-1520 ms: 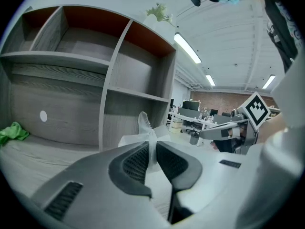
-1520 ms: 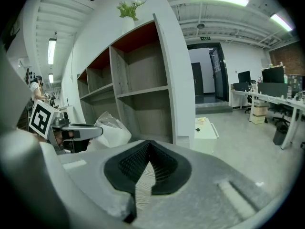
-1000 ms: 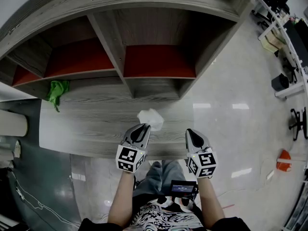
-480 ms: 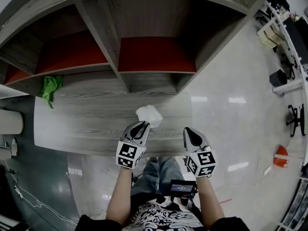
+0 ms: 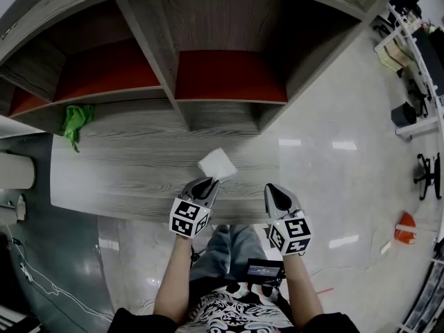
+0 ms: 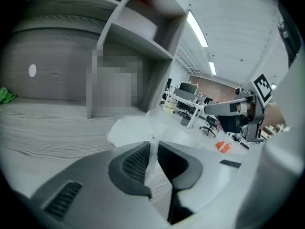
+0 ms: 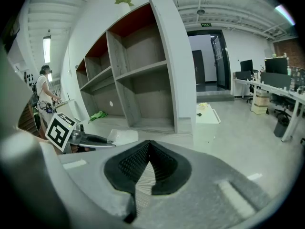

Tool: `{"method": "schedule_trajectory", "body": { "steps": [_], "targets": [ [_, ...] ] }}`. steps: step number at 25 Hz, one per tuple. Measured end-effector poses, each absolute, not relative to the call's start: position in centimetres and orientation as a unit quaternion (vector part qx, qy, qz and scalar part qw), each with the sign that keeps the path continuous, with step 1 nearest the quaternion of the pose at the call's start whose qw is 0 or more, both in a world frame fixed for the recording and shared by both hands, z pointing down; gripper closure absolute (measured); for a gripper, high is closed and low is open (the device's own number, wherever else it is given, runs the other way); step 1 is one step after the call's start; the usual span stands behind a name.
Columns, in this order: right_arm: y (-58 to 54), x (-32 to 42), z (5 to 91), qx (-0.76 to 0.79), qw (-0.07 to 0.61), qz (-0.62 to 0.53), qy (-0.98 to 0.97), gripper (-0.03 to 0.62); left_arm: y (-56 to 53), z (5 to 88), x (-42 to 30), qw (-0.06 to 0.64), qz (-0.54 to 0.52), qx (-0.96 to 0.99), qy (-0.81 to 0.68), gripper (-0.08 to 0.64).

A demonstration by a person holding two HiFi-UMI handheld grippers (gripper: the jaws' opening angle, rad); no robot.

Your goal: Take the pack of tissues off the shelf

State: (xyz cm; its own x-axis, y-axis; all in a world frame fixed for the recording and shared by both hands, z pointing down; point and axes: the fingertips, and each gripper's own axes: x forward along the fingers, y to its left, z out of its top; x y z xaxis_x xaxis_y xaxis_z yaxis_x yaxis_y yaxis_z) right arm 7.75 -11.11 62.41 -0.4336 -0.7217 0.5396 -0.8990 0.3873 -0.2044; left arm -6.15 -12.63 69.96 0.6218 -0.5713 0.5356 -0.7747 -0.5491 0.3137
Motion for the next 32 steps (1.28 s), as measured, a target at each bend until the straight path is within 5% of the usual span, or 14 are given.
{"method": "schedule_trajectory", "body": {
  "steps": [16, 28, 32],
  "targets": [
    [-10.0, 8.0, 62.3, 0.504, 0.177, 0.241, -0.81, 0.589, -11.1, 70.1, -6.8, 0.267, 0.197, 0.854, -0.4, 0.458],
    [-10.1, 7.9, 58.7, 0.519, 0.145, 0.216, -0.814, 0.589, -12.2, 63.7, -7.7, 0.199, 0.148, 0.861, -0.444, 0.44],
    [-10.3, 8.1, 56.7, 0.521, 0.125, 0.205, -0.819, 0.588, -12.1, 60.3, -6.9, 0.152, 0.137, 0.871, -0.447, 0.516]
  ]
}}
